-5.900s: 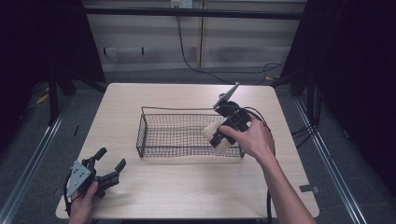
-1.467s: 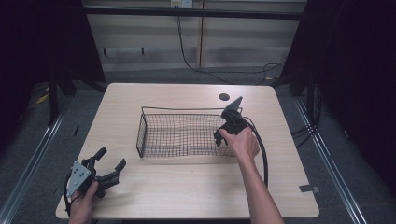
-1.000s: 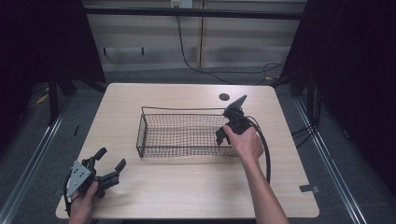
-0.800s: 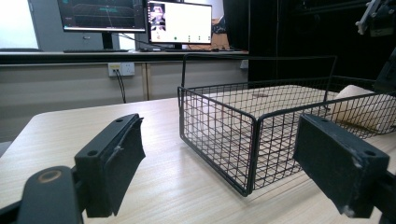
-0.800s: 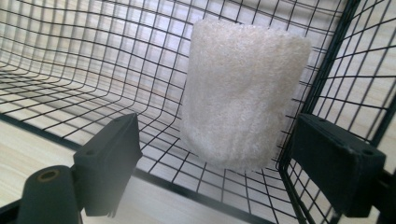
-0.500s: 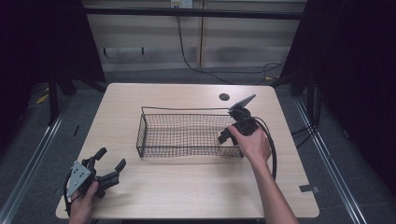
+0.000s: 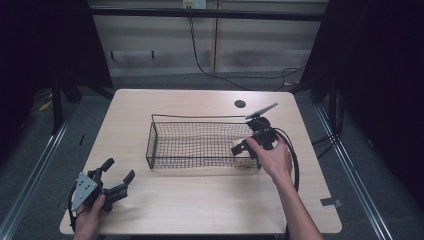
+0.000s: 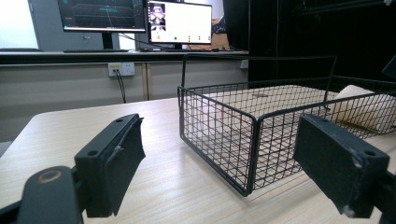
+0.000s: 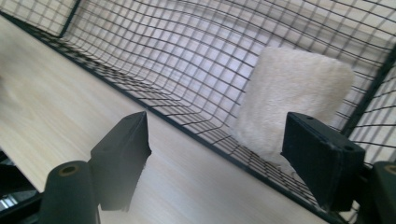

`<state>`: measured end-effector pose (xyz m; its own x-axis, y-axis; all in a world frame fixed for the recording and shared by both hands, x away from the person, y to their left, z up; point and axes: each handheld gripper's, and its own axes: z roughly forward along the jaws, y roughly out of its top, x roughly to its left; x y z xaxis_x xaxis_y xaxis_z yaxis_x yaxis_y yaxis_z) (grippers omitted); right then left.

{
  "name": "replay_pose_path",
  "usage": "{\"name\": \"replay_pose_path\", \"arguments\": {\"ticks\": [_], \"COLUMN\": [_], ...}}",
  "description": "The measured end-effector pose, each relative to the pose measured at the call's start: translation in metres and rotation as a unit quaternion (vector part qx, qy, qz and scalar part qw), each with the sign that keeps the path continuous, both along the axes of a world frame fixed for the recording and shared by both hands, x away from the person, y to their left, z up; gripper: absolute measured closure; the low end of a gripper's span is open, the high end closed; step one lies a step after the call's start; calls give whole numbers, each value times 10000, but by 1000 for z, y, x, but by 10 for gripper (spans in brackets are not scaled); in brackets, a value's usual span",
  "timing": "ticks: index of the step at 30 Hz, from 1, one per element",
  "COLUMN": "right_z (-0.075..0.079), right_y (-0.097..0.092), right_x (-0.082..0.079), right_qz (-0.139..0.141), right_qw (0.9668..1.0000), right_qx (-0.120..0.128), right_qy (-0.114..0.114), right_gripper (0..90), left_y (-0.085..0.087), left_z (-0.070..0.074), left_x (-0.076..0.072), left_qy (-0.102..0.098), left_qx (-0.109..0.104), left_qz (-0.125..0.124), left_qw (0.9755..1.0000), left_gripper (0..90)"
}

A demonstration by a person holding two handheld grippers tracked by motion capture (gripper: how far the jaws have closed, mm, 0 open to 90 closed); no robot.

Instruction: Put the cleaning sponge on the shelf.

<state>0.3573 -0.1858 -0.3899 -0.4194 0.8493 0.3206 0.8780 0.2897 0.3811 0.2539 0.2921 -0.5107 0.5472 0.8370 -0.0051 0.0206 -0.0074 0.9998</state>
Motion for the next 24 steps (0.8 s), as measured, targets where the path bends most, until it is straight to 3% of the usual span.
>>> {"name": "replay_pose_path", "arguments": {"ticks": [3, 5, 10, 16, 18, 24], "right_z": [-2, -4, -4, 2, 3, -1], "right_y": [0, -2, -9, -12, -11, -11], "right_x": [-6, -9, -18, -34, -39, -55], "right_qz": [74, 85, 16, 28, 57, 56], "right_qw": [9999, 9995, 9983, 9979, 9973, 9970], "right_qx": [72, 306, 564, 407, 495, 260], "right_qy": [-36, 21, -135, -493, -543, -730], "right_gripper": [230, 244, 245, 243, 243, 239], "left_y": [0, 0, 0, 0, 0, 0], "left_z": [0, 0, 0, 0, 0, 0], "left_x": [0, 0, 0, 0, 0, 0], "left_qy": [2, 0, 1, 1, 2, 1], "left_qx": [2, 1, -7, 1, 1, -5], "left_qz": [-2, -1, 3, -1, -1, 4], "left_qw": [10000, 10000, 10000, 10000, 10000, 10000], "left_gripper": [157, 157, 157, 157, 157, 157]}}
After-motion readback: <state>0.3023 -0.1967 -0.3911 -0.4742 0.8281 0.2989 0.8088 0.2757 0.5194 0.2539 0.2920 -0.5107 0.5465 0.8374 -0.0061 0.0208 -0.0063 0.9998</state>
